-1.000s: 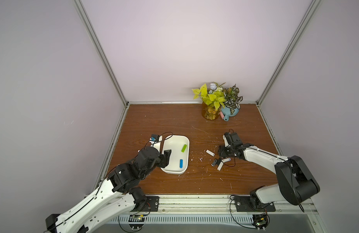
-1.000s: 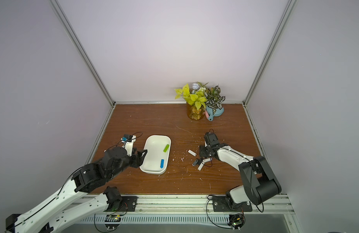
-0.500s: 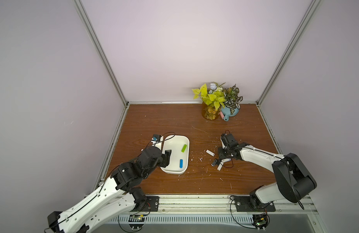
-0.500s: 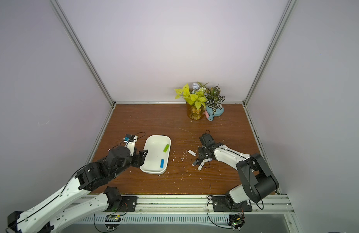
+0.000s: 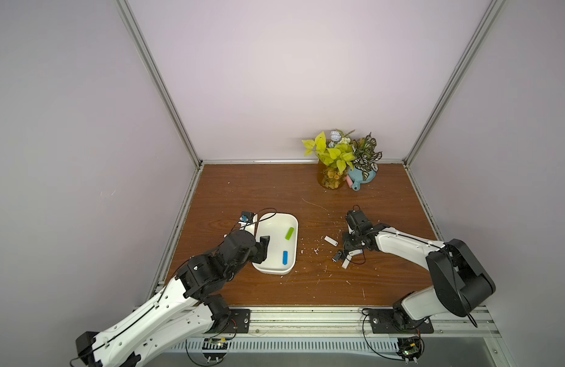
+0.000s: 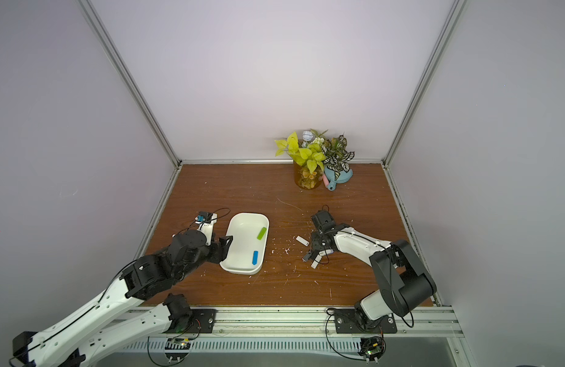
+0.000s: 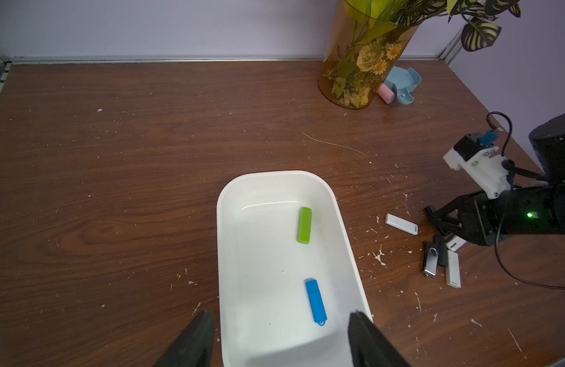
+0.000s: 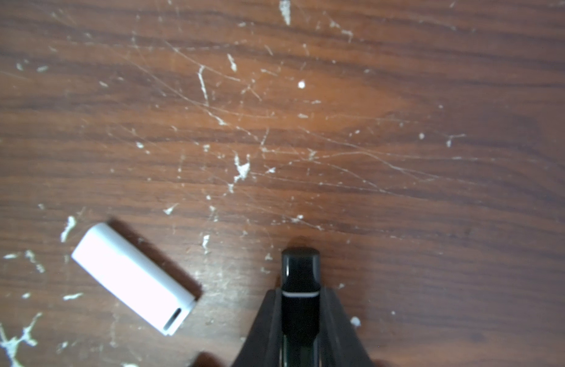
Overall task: Put the usb flash drive into the storage box
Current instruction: Pick up the USB flash from the center of the board, then place the USB flash in the storage box.
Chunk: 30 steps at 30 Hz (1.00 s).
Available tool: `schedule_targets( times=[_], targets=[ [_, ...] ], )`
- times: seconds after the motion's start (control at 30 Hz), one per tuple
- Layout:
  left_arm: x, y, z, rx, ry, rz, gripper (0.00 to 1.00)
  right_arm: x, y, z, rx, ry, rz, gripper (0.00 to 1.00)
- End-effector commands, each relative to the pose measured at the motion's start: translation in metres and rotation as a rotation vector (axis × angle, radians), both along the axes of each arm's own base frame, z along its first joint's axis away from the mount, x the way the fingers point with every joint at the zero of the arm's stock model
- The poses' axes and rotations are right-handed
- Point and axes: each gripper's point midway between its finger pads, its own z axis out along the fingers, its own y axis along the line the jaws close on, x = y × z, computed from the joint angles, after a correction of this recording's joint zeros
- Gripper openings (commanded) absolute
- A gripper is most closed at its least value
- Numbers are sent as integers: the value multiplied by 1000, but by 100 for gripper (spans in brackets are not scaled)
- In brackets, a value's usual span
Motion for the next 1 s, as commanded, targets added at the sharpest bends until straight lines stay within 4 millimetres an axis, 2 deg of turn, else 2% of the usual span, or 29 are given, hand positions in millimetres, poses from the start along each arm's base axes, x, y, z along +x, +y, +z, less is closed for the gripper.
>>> schedule_targets(
  times=[0.0, 0.07, 0.17, 0.3, 0.4, 0.5, 0.8, 0.87, 0.97],
  targets=[
    [2, 4, -1, 17, -14, 23, 66, 17, 20, 25, 67, -49, 19, 15],
    [3, 8, 0, 16, -21, 40, 66, 28, 34, 45, 130, -86, 18, 12],
    [3, 12, 3, 8, -33, 57, 66, 35, 66, 80, 258, -149, 41, 10],
    [4, 19, 6, -3, -47, 90, 66, 24, 134, 121, 518, -185, 87, 11],
    [7, 24, 5, -2, -42, 112, 66, 8, 186, 139, 665, -189, 111, 12],
    [11, 27, 3, 5, -32, 129, 66, 1, 226, 139, 716, -171, 99, 13],
    [12, 29, 2, 5, -31, 137, 66, -1, 313, 109, 667, -108, 113, 13],
    [12, 28, 3, 3, -32, 136, 66, 2, 323, 101, 647, -98, 103, 14],
    [11, 28, 2, 4, -30, 134, 66, 12, 327, 89, 607, -110, 59, 15]
  ],
)
